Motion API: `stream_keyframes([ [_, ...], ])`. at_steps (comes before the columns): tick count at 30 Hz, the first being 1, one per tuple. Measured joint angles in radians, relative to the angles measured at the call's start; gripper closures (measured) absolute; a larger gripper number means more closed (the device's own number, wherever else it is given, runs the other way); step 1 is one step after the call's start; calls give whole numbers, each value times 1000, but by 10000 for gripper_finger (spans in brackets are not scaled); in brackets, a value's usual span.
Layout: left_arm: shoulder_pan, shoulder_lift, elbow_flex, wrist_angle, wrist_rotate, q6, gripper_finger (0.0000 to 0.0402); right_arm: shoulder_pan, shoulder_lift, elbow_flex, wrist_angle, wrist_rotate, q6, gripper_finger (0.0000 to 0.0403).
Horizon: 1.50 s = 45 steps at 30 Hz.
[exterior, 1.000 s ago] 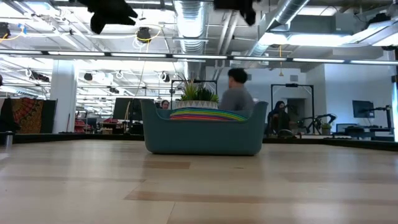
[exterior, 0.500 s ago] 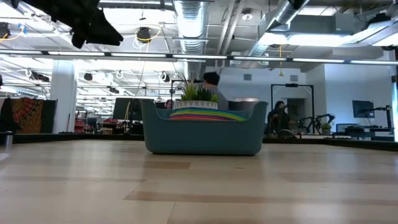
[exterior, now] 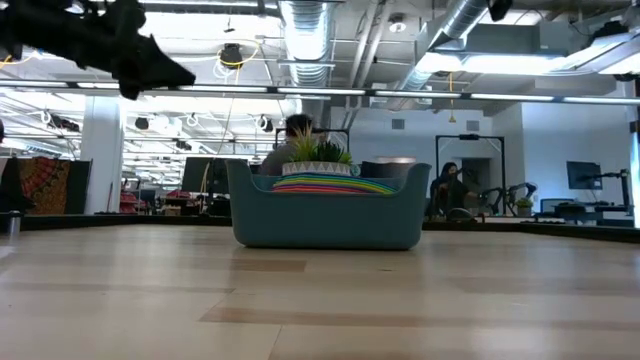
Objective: Nest measuring cups in basket
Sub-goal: Return to Home Position
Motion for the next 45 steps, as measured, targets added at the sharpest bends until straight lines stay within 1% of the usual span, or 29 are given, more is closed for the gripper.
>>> stream_keyframes([
  [3, 0, -58, -64, 128, 76, -7, 366, 0, -82, -117, 122, -25, 0, 397],
  [6, 0, -100, -72, 118, 99, 50, 383, 0, -149, -208, 190, -36, 10, 392],
  [10, 0, -140, -72, 76, 100, 49, 399, 0, -228, -295, 198, -47, 10, 397],
  [13, 0, -156, -73, 18, 123, 52, 399, 0, -287, -357, 213, -57, 6, 398],
  [15, 0, -156, -83, 17, 129, 60, 398, 0, -325, -396, 220, -75, 3, 395],
  [17, 0, -153, -103, 42, 130, 54, 399, 0, -361, -435, 247, -93, 3, 395],
  [19, 0, -145, -126, 104, 143, 35, 401, 0, -391, -467, 267, -119, 2, 397],
  [23, 1, -140, -146, 149, 248, 40, 401, 0, -453, -515, 277, -205, 14, 397],
  [25, 0, -144, -146, 169, 298, 64, 401, 0, -487, -525, 270, -220, 25, 394],
  [28, 0, -171, -146, 198, 314, 81, 401, 0, -551, -547, 263, -238, 27, 395],
  [31, 0, -218, -145, 157, 315, 88, 401, 0, -640, -584, 252, -248, 39, 398],
  [35, -1, -285, -145, 74, 316, 70, 401, 0, -759, -661, 250, -235, 121, 394],
  [39, -4, -331, -145, 26, 330, 52, 401, 3, -762, -737, 265, -232, 212, 398],
  [42, -4, -337, -145, 2, 322, 49, 402, 4, -733, -797, 348, -232, 266, 398],
  [45, -5, -337, -145, 10, 296, 56, 401, 4, -728, -862, 460, -231, 274, 397],
])
